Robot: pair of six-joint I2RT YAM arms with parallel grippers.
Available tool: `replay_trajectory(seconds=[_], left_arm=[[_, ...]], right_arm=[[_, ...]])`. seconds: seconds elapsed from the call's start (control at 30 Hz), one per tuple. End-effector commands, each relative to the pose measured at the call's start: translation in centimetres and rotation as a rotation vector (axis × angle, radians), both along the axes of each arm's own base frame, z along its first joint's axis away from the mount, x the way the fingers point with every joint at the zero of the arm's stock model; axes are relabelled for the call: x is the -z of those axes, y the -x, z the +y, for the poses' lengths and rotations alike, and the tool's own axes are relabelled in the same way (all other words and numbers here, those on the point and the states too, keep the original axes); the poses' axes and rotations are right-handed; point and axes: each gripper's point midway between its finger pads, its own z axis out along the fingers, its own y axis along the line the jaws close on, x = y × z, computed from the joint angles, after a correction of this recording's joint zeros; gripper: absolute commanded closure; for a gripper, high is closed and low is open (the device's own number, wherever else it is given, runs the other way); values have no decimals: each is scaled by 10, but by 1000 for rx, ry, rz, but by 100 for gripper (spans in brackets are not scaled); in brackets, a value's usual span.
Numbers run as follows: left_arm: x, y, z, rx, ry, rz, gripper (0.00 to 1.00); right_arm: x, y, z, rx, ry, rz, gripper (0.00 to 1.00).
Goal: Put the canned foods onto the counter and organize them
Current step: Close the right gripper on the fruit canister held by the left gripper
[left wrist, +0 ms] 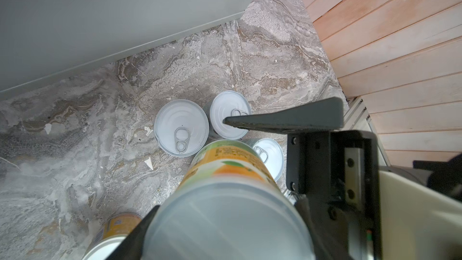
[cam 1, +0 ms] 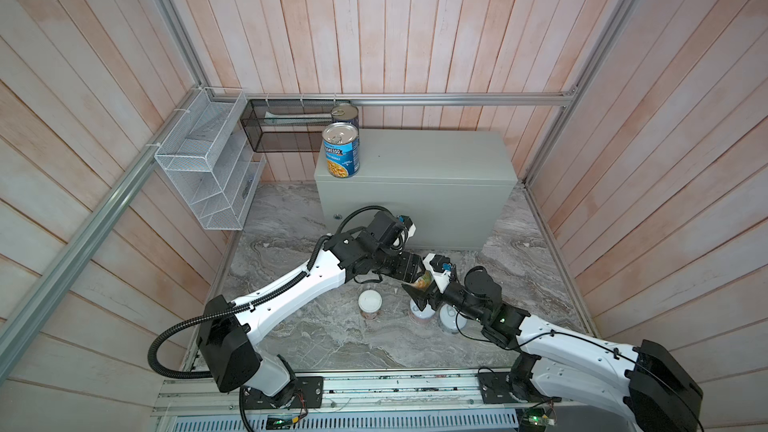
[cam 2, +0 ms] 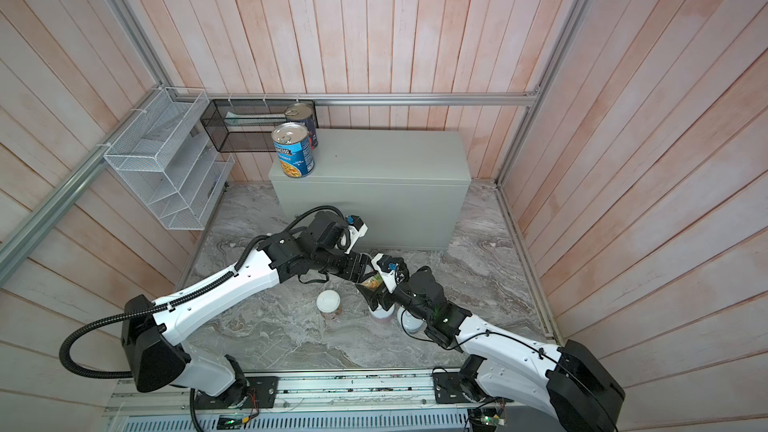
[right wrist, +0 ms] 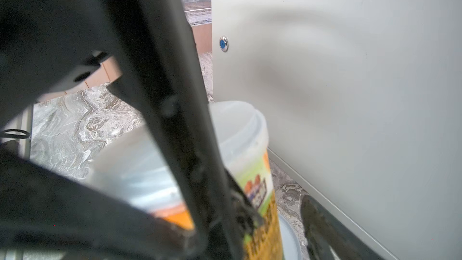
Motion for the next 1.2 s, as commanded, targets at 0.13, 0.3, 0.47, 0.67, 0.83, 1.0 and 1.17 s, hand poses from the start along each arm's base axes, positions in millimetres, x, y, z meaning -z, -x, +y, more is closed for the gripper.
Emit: replay_trajectory(seconds=[0.13, 0.3, 0.47, 0.67, 0.83, 1.0, 1.17], left_arm=[[-11, 17, -10, 62, 66, 29, 49], [-7, 17, -10, 63, 60, 34, 49], [-5, 20, -12, 75, 68, 51, 49], [-4, 22, -14, 84, 80, 67, 49], [-3, 27, -20, 107, 111, 96, 49], [-4, 27, -22, 111, 120, 107, 49], [-2, 28, -24, 116, 130, 125, 48]], right_arm=[[-19, -11, -1, 43, -35, -77, 2], [-20, -9, 1, 34, -36, -86, 2], [-23, -9, 1, 39, -55, -103, 2], [-28, -7, -3, 44, -82, -118, 2], [-37, -4, -9, 56, -120, -141, 6], [-38, -3, -10, 54, -127, -142, 16], [-41, -1, -11, 54, -144, -134, 23]])
